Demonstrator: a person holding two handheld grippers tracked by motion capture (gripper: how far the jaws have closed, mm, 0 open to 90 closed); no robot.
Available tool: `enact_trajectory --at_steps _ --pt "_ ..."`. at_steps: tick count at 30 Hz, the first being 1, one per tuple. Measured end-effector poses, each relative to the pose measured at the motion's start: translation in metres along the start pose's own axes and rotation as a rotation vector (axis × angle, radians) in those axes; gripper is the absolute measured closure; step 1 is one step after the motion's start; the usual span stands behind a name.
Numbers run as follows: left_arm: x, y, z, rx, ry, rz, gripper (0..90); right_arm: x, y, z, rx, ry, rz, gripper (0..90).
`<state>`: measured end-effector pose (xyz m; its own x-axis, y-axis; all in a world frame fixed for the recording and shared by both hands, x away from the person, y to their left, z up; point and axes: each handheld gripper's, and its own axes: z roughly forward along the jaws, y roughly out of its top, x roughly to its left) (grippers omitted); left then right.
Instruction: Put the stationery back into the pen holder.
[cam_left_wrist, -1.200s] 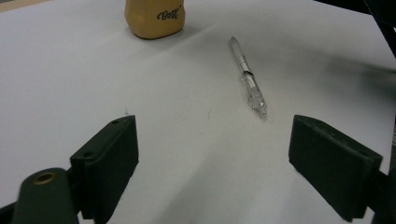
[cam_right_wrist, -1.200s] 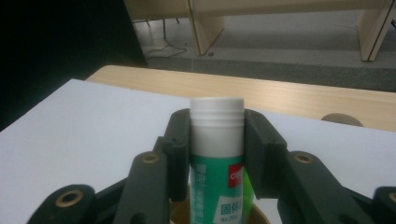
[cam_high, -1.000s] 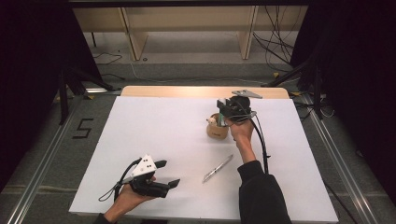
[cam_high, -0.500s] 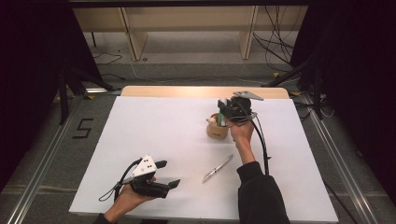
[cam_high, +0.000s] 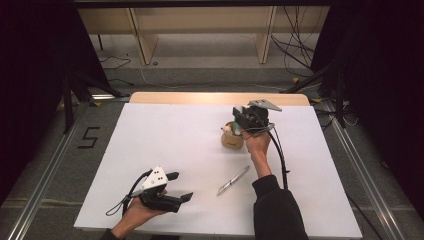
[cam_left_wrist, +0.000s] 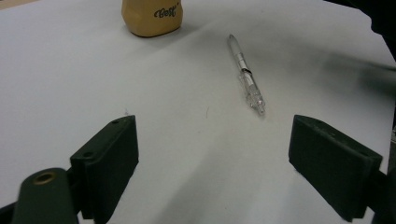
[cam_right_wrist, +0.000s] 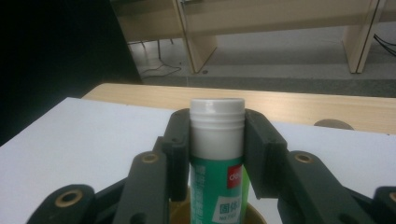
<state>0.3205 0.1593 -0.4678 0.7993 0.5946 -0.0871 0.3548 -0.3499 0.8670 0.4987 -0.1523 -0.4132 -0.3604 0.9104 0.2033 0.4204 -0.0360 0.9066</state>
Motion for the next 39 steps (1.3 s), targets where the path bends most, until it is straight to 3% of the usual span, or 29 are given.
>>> enact_trajectory --at_steps 8,9,12,13,20,30,39 --pt "0.0 0.0 0.0 0.002 -0.002 0.002 15.7 -0.001 -0.001 -0.001 -0.007 0.007 -0.006 64.4" --pt "0.0 0.0 0.0 0.002 -0.002 0.001 15.7 -0.001 -0.001 -0.001 -0.005 0.01 -0.011 61.4" --pt "0.0 0.0 0.0 0.0 -0.002 0.001 15.7 0.0 0.002 -0.003 -0.012 0.02 -0.003 35.9" --pt "0.0 0.0 0.0 0.001 -0.002 0.001 15.7 0.0 0.003 -0.004 -0.016 0.026 -0.002 33.6" --pt "0.0 0.0 0.0 0.001 -0.002 -0.002 15.7 -0.001 0.011 -0.019 -0.041 0.05 -0.035 30.9" --pt "0.0 0.0 0.001 0.006 0.0 -0.003 15.7 -0.001 0.016 -0.043 -0.018 0.078 -0.072 28.7" --pt "0.0 -0.001 0.002 0.019 0.004 -0.002 15.7 -0.002 0.003 -0.076 0.015 0.121 -0.119 27.6"
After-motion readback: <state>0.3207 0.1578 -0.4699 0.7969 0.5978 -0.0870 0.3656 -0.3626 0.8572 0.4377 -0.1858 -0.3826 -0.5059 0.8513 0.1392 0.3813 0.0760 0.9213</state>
